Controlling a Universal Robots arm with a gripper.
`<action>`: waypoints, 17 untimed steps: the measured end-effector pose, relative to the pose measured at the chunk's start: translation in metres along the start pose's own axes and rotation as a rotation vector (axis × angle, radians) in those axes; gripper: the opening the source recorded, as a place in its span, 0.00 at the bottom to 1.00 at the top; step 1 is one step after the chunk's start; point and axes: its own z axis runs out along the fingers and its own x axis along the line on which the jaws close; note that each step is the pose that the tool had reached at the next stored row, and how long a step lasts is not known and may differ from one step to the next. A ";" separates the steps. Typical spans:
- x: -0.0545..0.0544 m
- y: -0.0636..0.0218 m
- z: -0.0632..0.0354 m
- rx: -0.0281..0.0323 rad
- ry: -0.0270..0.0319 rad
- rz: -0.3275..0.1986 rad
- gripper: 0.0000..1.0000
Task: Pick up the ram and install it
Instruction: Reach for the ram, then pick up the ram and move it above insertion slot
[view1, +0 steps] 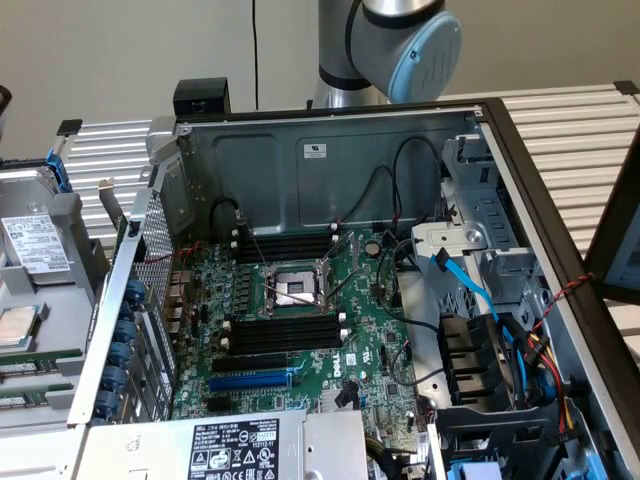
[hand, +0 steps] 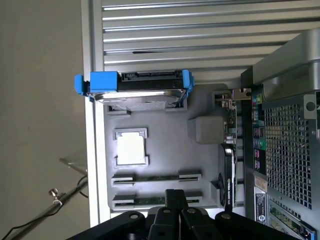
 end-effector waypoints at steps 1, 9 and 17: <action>0.000 0.0000 0.0000 0.0000 0.0000 0.000 0.10; 0.000 0.0000 0.0001 -0.0001 0.0012 -0.036 0.10; 0.000 0.0000 0.0001 -0.0006 0.0063 -0.182 0.10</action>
